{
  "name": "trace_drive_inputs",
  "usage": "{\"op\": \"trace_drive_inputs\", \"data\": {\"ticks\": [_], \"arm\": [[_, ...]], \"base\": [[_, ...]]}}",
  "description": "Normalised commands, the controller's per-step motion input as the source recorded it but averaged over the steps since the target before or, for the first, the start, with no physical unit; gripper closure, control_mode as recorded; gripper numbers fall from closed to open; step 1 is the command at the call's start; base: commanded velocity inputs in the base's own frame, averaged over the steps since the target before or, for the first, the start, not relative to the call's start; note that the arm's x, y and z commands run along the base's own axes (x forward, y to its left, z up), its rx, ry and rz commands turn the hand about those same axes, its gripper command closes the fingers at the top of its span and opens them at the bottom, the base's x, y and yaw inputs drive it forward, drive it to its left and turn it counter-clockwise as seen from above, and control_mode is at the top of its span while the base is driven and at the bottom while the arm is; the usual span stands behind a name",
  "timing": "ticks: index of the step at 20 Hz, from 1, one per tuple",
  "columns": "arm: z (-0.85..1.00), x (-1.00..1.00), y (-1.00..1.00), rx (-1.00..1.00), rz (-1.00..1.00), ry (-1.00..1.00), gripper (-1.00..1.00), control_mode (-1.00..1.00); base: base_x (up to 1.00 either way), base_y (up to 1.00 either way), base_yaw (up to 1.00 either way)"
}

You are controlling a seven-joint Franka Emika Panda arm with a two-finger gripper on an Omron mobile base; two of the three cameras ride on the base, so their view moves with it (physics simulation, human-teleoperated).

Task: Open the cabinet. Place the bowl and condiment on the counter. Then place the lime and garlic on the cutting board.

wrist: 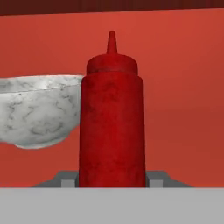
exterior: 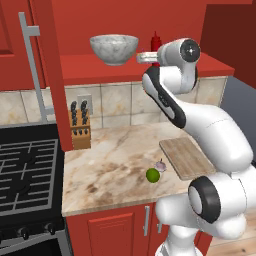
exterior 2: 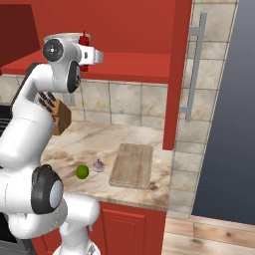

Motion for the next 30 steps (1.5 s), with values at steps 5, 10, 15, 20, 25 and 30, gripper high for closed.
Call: {"op": "trace_drive_inputs", "data": {"ticks": [5, 10, 15, 20, 25, 30], "arm": [[-0.10, -1.00, 0.00, 0.01, 0.03, -0.07, 1.00, -1.00], [0.00, -1.00, 0.00, 0.03, 0.27, -0.03, 1.00, -1.00], [-0.25, -1.00, 0.00, 0.01, 0.34, 0.00, 1.00, -1.00], [-0.72, -0.57, 0.07, 0.01, 0.28, 0.00, 1.00, -1.00], [-0.95, 0.12, 0.25, 0.00, 0.08, 0.00, 1.00, -1.00], [-0.81, 0.50, 0.07, 0.06, 0.00, 0.00, 1.00, -1.00]], "base": [[0.00, 0.00, 0.00], [0.00, 0.00, 0.00], [0.00, 0.00, 0.00], [0.00, 0.00, 0.00], [0.00, 0.00, 0.00], [0.00, 0.00, 0.00]]}}
